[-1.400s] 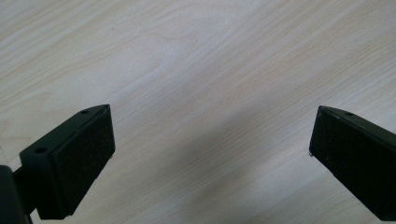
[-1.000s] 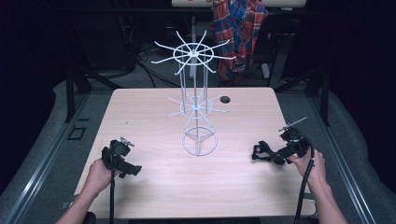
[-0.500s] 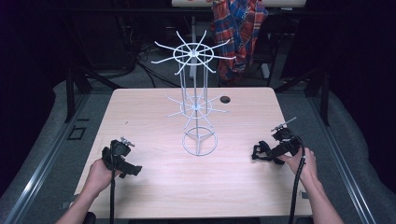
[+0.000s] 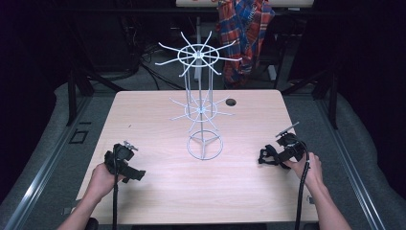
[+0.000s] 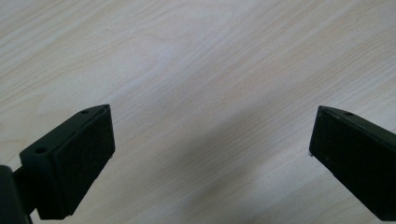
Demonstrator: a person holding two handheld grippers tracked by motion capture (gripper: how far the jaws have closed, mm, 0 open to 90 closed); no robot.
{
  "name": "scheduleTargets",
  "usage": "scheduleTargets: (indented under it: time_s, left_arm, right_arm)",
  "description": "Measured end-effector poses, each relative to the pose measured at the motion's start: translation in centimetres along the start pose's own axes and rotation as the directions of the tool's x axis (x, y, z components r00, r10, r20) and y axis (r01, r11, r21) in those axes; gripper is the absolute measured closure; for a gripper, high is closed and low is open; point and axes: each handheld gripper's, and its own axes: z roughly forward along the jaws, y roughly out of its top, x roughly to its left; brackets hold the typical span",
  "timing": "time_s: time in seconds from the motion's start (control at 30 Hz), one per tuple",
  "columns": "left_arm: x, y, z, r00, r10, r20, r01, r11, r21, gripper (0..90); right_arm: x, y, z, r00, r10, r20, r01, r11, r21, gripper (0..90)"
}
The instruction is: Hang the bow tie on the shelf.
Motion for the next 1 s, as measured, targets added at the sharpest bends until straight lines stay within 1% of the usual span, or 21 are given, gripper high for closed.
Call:
scheduleTargets:
  time_s: [0.03, 0.27, 0.3, 0.33, 0.37, 0.4, 0.43, 0.47, 0.5, 0.53, 0.57, 0.6, 0.63, 0.67, 0.7, 0.73, 0.77, 0.8, 0.87, 0.9, 1.0]
  left_arm:
    - [0.0, 0.0, 0.0, 1.0, 0.0, 0.0, 0.0, 1.0, 0.0, 0.2]
    - [0.0, 0.0, 0.0, 1.0, -0.001, 0.001, 0.001, 1.0, -0.001, 0.2]
    - [0.0, 0.0, 0.0, 1.0, 0.0, 0.001, 0.0, 1.0, -0.001, 0.2]
    - [0.0, 0.0, 0.0, 1.0, 0.0, 0.001, 0.0, 1.0, -0.001, 0.2]
    - [0.0, 0.0, 0.0, 1.0, -0.001, 0.001, 0.001, 1.0, -0.003, 0.2]
    - [0.0, 0.0, 0.0, 1.0, -0.001, 0.001, 0.001, 1.0, -0.003, 0.2]
    - [0.0, 0.0, 0.0, 1.0, -0.002, 0.001, 0.002, 1.0, -0.003, 0.2]
    - [0.0, 0.0, 0.0, 1.0, -0.002, 0.0, 0.002, 1.0, -0.003, 0.2]
    - [0.0, 0.0, 0.0, 1.0, -0.001, 0.0, 0.001, 1.0, -0.003, 0.2]
    - [0.0, 0.0, 0.0, 1.0, -0.001, 0.0, 0.001, 1.0, -0.003, 0.2]
    - [0.0, 0.0, 0.0, 1.0, -0.001, 0.001, 0.001, 1.0, -0.002, 0.2]
    - [0.0, 0.0, 0.0, 1.0, -0.001, 0.001, 0.001, 1.0, -0.002, 0.2]
    - [0.0, 0.0, 0.0, 1.0, -0.001, 0.001, 0.001, 1.0, -0.003, 0.2]
    - [0.0, 0.0, 0.0, 1.0, -0.002, 0.001, 0.002, 1.0, -0.003, 0.2]
    - [0.0, 0.0, 0.0, 1.0, -0.002, 0.001, 0.002, 1.0, -0.003, 0.2]
    - [0.0, 0.0, 0.0, 1.0, -0.001, 0.0, 0.001, 1.0, -0.003, 0.2]
    - [0.0, 0.0, 0.0, 1.0, -0.002, 0.0, 0.002, 1.0, -0.003, 0.2]
    - [0.0, 0.0, 0.0, 1.0, -0.002, -0.001, 0.002, 1.0, -0.004, 0.2]
    - [0.0, 0.0, 0.0, 1.0, -0.002, 0.001, 0.002, 1.0, -0.003, 0.2]
    - [0.0, 0.0, 0.0, 1.0, -0.002, -0.001, 0.002, 1.0, -0.005, 0.2]
    - [0.0, 0.0, 0.0, 1.0, -0.002, -0.002, 0.002, 1.0, -0.005, 0.2]
  right_arm:
    - [0.1, 0.0, 0.1, 1.0, 0.002, -0.007, -0.002, 1.0, -0.003, 65.0]
    - [0.0, -0.1, -0.2, 0.9999, -0.007, -0.009, 0.007, 1.0, -0.008, 71.9]
    - [0.0, -0.1, -0.3, 1.0, 0.003, -0.009, -0.003, 1.0, -0.024, 72.3]
    - [0.0, -0.1, -0.3, 1.0, 0.003, -0.009, -0.003, 1.0, -0.024, 72.3]
    - [-0.1, -0.1, -0.6, 0.9996, 0.016, -0.023, -0.017, 0.998, -0.053, 72.6]
    - [-0.1, -0.1, -0.6, 0.9996, 0.016, -0.023, -0.017, 0.998, -0.053, 72.6]
    - [-0.3, -0.2, -1.0, 0.9992, 0.02, -0.036, -0.022, 0.997, -0.073, 72.7]
    - [-0.3, -0.2, -1.0, 0.9992, 0.02, -0.036, -0.022, 0.997, -0.073, 72.7]
    - [-0.3, -0.2, -1.2, 0.9989, 0.028, -0.038, -0.032, 0.995, -0.09, 72.8]
    - [-0.4, -0.2, -1.4, 0.999, 0.025, -0.037, -0.028, 0.995, -0.097, 72.8]
    - [-0.4, -0.2, -1.7, 0.9973, 0.033, -0.066, -0.041, 0.992, -0.12, 72.9]
    - [-0.4, -0.2, -1.7, 0.9973, 0.033, -0.066, -0.041, 0.992, -0.12, 72.9]
    - [-0.3, -0.2, -2.0, 0.9973, 0.03, -0.066, -0.04, 0.989, -0.142, 73.0]
    - [-0.3, -0.2, -2.0, 0.9973, 0.03, -0.066, -0.04, 0.989, -0.142, 73.0]
    - [-0.1, -0.1, -2.4, 0.9976, 0.025, -0.065, -0.035, 0.987, -0.157, 73.0]
    - [-0.1, -0.1, -2.4, 0.9976, 0.025, -0.065, -0.035, 0.987, -0.157, 73.0]
    - [0.2, -0.1, -2.8, 0.9973, 0.017, -0.072, -0.03, 0.982, -0.185, 73.0]
    - [0.2, -0.1, -2.8, 0.9973, 0.017, -0.072, -0.03, 0.982, -0.185, 73.0]
    - [0.4, 0.0, -3.2, 0.9966, 0.017, -0.081, -0.033, 0.977, -0.209, 73.0]
    - [0.5, 0.0, -3.4, 0.9967, 0.006, -0.081, -0.023, 0.977, -0.214, 73.1]
    - [0.9, 0.2, -4.0, 0.9962, -0.013, -0.086, -0.009, 0.969, -0.245, 73.1]
